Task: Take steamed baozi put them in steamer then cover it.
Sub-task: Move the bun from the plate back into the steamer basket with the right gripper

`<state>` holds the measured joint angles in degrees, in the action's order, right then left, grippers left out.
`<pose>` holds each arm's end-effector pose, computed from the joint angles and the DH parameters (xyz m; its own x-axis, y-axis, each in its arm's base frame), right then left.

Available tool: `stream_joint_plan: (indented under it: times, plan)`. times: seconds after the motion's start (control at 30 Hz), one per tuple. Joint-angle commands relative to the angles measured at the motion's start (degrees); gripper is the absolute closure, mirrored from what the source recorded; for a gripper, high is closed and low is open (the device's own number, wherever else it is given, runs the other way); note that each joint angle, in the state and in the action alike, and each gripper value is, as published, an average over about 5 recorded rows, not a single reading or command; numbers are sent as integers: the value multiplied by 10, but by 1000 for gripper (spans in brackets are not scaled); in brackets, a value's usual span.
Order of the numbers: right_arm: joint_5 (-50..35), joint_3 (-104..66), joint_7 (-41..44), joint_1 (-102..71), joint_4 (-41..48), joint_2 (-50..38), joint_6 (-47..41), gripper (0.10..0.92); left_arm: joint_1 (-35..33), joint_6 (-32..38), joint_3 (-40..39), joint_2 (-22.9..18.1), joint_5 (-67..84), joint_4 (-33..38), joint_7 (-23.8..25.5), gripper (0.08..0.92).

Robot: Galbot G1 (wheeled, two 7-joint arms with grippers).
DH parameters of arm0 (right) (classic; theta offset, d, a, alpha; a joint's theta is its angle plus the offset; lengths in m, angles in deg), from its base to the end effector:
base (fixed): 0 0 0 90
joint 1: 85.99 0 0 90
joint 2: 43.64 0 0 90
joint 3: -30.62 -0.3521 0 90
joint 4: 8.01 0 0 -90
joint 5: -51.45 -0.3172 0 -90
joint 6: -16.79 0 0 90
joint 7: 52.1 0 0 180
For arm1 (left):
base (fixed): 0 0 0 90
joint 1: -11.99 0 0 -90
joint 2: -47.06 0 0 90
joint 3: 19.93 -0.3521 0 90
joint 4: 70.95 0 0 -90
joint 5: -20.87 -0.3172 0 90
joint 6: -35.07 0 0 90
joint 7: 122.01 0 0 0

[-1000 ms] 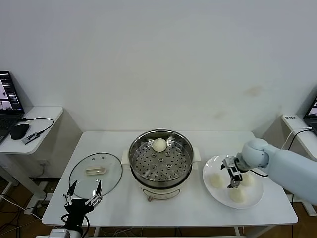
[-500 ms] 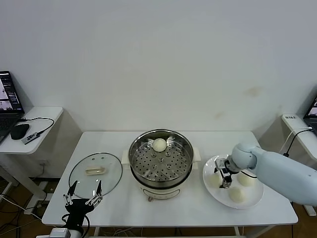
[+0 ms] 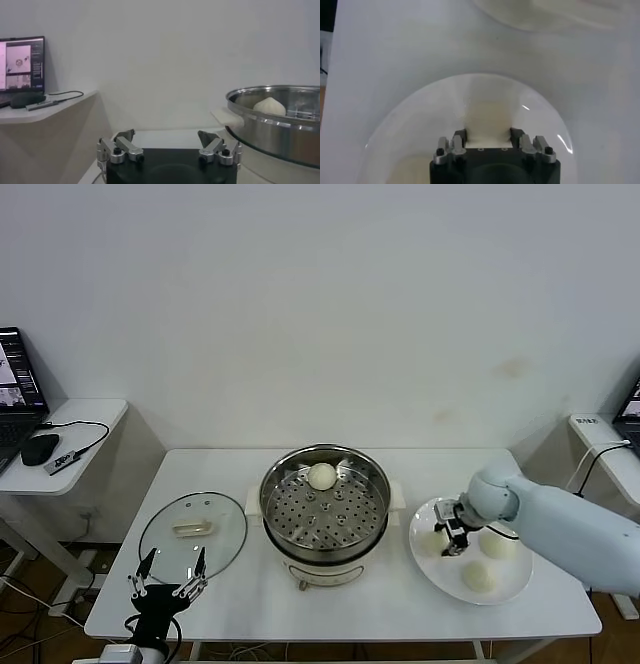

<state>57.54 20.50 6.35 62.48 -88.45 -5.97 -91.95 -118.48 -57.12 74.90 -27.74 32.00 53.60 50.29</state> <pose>0.4473 -0.1322 -0.2100 -0.1835 -0.0911 0.9788 -0.9733 -0.1229 -0.1940 0.0939 0.0664 -0.2910 -0.9899 -0.0549 0.1307 -0.0445 0.9957 0.0812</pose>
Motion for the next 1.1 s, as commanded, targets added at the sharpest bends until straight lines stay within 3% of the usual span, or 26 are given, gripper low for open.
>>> stream_joint_plan:
  times: [0.03, 0.27, 0.5, 0.77, 1.1]
  plan:
    - [-60, 47, 35, 155, -54, -73, -7, 470, 1, -1, -2, 3, 1, 3, 0, 177]
    - [-133, 129, 35, 325, -77, -71, -21, 460, 4, -2, -6, 6, 2, 10, 0, 177]
    - [-228, 182, 0, 415, -110, 23, -73, 459, 6, -3, -5, 8, 2, 14, 2, 177]
    - [-315, 192, -56, 407, -62, 186, -129, 455, 8, -2, -1, 7, 2, 14, 3, 177]
    - [-343, 186, -106, 302, 16, 336, -190, 448, 5, -2, 9, 4, -1, 15, 3, 177]
